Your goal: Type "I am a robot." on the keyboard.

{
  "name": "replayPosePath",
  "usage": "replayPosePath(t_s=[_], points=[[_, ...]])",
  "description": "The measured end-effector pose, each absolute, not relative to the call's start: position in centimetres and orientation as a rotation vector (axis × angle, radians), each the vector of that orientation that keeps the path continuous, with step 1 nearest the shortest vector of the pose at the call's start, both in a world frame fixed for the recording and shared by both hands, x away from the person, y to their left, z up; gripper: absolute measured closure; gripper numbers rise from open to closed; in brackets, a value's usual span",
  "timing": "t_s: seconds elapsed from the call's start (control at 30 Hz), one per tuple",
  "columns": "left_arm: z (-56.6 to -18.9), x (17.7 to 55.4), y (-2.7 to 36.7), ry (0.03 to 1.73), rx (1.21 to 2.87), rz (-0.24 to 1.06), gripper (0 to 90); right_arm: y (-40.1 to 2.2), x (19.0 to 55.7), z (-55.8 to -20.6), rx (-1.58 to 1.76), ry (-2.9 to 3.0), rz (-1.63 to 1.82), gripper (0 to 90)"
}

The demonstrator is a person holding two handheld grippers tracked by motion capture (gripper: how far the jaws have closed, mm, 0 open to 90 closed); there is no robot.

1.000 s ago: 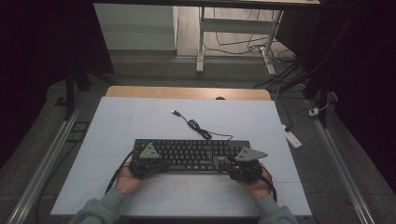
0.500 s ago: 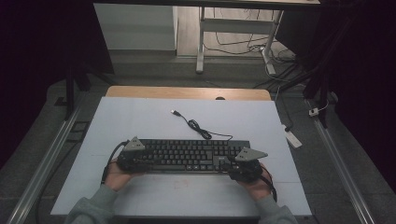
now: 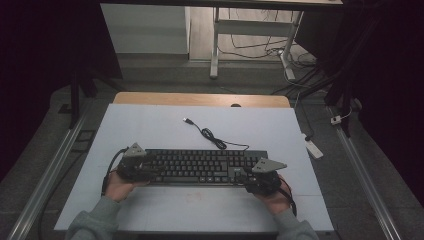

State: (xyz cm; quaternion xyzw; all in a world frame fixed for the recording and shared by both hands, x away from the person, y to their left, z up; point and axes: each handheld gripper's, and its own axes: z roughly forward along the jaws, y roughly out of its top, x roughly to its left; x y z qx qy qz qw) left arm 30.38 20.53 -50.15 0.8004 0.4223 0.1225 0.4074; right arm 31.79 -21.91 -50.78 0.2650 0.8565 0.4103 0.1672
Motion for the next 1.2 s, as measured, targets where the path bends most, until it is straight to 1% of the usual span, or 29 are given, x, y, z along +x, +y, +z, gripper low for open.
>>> replayPosePath(t_s=[0.37,0.6,0.7,0.8,0.9,1.2], points=[[-50.0,30.4,20.9,1.076,2.009,0.324,33.7,-22.4,31.8,-50.6,0.777,2.423,1.186,52.6],[-49.9,30.5,21.2,1.079,1.999,0.323,29.8,-22.6,31.6,-50.4,0.775,2.419,1.196,51.1],[-49.8,30.5,21.3,1.074,1.995,0.330,30.4,-22.6,31.6,-50.5,0.776,2.415,1.207,51.0],[-49.8,30.6,21.2,1.071,1.995,0.340,33.9,-22.6,31.6,-50.5,0.778,2.414,1.209,51.0],[-49.9,30.9,21.0,1.066,2.003,0.348,39.7,-22.5,31.6,-50.5,0.776,2.420,1.197,51.0],[-50.1,31.9,19.2,0.997,2.103,0.330,73.4,-22.5,31.7,-50.6,0.778,2.421,1.200,51.2]])
